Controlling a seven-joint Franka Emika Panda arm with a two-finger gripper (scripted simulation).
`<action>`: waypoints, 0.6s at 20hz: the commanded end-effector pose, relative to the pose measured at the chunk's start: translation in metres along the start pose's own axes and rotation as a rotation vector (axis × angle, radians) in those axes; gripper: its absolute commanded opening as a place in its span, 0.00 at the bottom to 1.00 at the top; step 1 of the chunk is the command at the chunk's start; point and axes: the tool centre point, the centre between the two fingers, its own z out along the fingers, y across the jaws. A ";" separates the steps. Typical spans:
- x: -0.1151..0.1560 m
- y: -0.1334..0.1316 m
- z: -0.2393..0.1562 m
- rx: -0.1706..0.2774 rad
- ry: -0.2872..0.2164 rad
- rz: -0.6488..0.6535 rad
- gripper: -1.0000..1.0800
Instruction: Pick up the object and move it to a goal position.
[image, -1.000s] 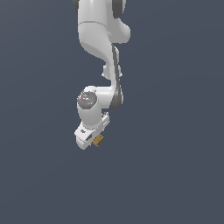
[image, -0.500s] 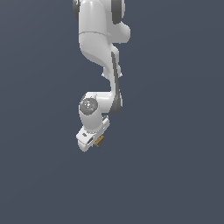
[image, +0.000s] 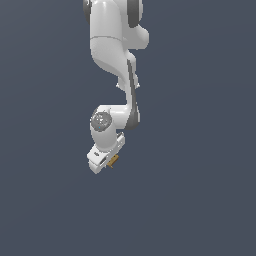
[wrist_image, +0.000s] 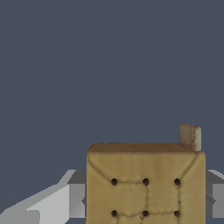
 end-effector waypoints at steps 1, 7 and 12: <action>0.000 0.000 0.000 0.000 0.000 0.000 0.00; 0.001 -0.006 -0.009 0.000 0.000 0.000 0.00; 0.001 -0.019 -0.028 0.000 0.000 -0.001 0.00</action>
